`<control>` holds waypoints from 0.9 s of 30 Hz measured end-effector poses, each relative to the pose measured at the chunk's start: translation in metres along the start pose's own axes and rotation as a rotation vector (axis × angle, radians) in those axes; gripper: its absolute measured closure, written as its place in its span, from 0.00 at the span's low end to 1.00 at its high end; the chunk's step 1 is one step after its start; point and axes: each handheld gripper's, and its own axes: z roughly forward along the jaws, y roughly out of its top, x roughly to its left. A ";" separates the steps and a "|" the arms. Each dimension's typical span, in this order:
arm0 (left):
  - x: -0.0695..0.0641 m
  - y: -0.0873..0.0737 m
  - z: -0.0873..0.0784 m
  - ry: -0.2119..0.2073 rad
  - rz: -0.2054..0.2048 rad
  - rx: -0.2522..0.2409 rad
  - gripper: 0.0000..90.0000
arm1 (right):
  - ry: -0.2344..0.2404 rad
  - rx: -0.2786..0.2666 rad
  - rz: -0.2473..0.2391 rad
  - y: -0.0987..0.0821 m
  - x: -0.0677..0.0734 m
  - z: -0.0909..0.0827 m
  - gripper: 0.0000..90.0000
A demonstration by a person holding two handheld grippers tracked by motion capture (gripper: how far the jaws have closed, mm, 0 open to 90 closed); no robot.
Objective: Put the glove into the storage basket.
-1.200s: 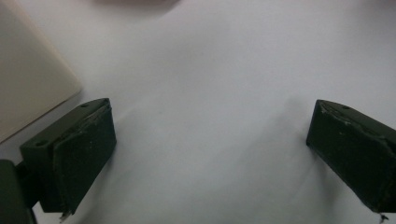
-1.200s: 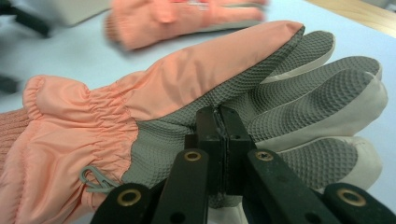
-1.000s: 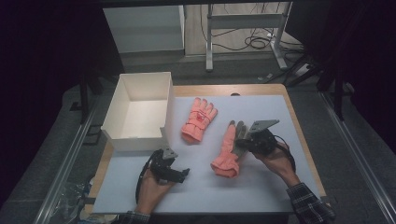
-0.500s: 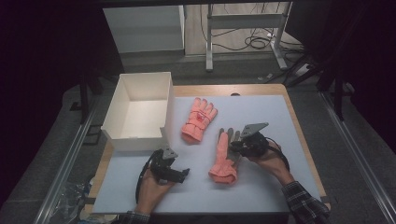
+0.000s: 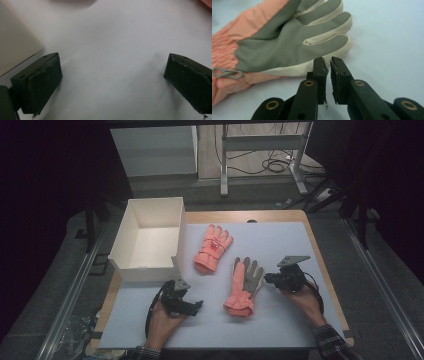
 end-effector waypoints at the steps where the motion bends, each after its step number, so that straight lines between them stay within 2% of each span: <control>1: 0.000 0.000 0.000 0.000 0.000 0.000 0.02 | -0.003 0.002 0.001 0.000 0.000 0.002 0.91; 8: 0.000 0.000 0.000 0.000 0.000 0.000 0.02 | -0.004 0.005 -0.003 0.006 -0.001 0.016 0.91; 13: 0.000 0.000 0.000 0.000 0.000 0.000 0.02 | -0.002 0.004 0.002 0.007 -0.002 0.016 0.90; 17: 0.000 0.000 0.000 0.000 0.000 0.000 0.02 | -0.008 -0.010 0.002 0.009 -0.002 0.012 0.85; 21: 0.000 0.000 0.000 0.000 0.000 0.000 0.02 | -0.021 -0.029 -0.012 0.025 -0.001 0.007 0.77; 24: 0.000 0.000 0.000 0.000 -0.003 -0.002 0.02 | -0.014 -0.045 -0.011 0.035 0.001 0.008 0.75; 26: 0.000 0.000 0.000 0.000 -0.001 0.000 0.01 | 0.003 -0.060 -0.015 0.053 0.004 0.012 0.72; 27: 0.000 0.000 0.000 0.000 -0.001 0.000 0.02 | 0.003 -0.060 -0.015 0.053 0.004 0.012 0.72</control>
